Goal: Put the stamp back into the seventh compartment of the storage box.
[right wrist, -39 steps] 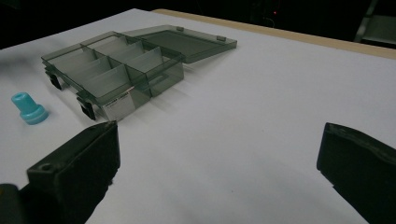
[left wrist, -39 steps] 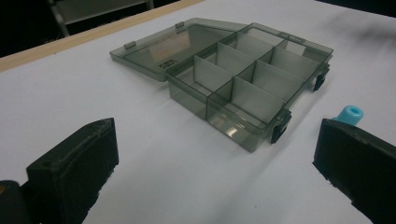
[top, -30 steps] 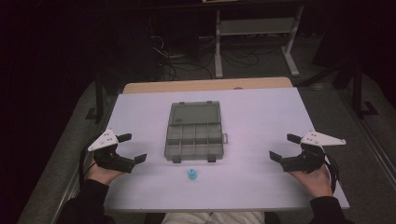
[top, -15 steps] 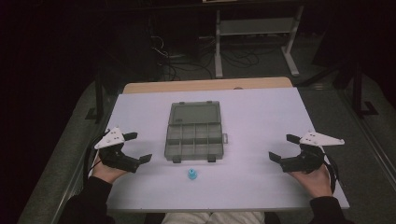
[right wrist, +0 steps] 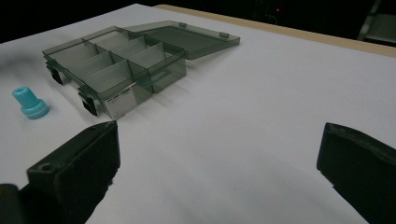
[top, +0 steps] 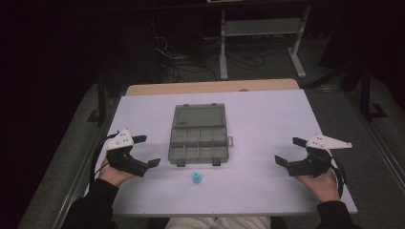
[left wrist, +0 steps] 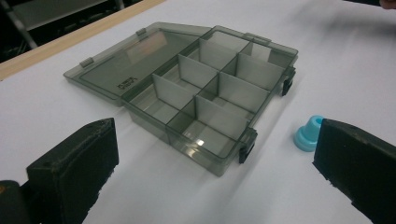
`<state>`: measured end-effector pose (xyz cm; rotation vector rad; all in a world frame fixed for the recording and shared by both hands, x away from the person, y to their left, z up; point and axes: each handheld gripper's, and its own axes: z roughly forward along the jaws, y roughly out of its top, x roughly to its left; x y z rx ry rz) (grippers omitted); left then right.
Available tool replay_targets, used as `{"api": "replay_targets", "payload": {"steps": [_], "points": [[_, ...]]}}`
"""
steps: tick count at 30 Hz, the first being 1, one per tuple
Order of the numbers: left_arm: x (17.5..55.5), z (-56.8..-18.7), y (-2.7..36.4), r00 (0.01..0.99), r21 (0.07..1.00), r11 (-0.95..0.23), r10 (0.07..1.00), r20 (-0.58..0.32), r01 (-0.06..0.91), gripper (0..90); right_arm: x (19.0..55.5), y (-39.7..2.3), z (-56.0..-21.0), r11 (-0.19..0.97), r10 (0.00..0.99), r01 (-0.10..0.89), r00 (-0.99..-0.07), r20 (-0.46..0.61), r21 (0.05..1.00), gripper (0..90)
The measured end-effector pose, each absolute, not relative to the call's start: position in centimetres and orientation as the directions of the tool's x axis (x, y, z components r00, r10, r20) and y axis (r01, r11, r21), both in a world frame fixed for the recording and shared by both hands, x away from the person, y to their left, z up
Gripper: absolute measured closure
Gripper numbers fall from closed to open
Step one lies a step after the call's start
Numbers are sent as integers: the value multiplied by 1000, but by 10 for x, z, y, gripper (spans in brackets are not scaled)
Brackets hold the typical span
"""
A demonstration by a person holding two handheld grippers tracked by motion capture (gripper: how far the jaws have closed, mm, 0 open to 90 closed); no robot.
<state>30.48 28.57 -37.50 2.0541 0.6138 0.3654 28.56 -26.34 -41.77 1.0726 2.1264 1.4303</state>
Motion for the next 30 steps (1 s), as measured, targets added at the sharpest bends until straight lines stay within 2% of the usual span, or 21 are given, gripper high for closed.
{"api": "replay_targets", "payload": {"steps": [30], "points": [[308, -377, 248, 891, 824, -510, 454, 13, 248, 0, 286, -260, -419, 222, 746, 394, -658, 105, 892, 0]]}}
